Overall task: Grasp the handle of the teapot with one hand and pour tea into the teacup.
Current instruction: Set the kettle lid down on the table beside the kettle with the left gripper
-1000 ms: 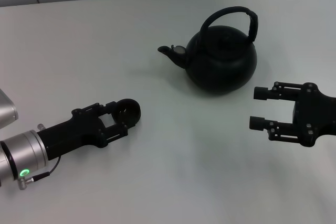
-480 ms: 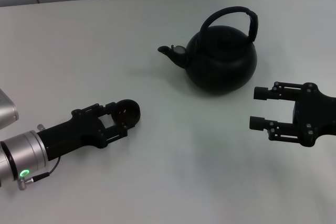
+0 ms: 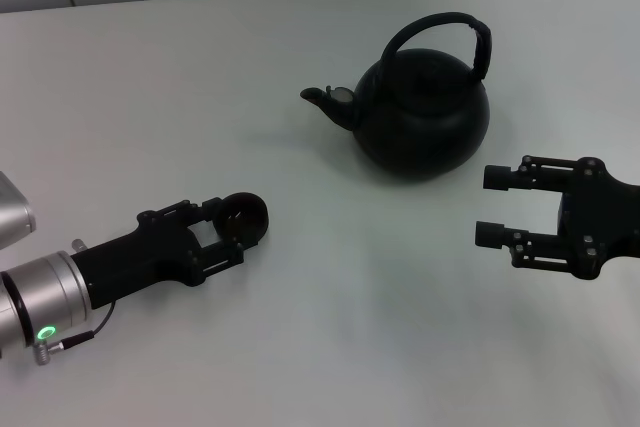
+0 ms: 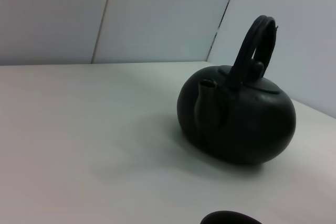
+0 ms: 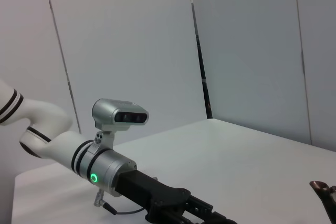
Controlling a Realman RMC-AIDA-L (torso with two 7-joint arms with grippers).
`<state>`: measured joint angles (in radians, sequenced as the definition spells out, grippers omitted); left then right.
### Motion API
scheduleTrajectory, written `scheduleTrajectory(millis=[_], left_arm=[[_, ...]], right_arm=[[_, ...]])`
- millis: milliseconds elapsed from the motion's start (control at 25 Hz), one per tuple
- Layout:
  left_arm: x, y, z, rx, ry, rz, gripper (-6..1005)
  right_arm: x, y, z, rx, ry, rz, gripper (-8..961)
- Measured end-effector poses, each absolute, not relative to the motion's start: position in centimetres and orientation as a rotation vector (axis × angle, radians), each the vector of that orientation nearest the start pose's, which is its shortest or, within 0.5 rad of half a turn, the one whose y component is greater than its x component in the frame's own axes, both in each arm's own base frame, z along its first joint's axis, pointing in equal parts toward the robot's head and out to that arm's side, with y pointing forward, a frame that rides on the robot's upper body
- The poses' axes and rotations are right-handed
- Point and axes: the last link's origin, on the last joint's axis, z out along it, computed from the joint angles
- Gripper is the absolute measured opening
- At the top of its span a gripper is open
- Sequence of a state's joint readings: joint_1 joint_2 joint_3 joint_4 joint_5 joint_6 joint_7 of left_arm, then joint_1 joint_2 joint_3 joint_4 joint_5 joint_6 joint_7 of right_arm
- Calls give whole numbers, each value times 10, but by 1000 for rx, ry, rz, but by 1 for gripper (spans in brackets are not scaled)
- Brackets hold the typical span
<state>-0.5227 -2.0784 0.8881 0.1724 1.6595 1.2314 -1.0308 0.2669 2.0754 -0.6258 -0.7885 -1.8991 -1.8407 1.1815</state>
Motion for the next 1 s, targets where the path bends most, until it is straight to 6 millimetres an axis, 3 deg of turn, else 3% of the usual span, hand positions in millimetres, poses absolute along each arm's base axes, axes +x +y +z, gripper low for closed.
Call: scheduleTrajectory(millis=[1000], left_arm=[[-298, 299, -83, -2577, -794, -670, 819]], right_arm=[[296, 253, 39, -2668, 420, 867, 659]])
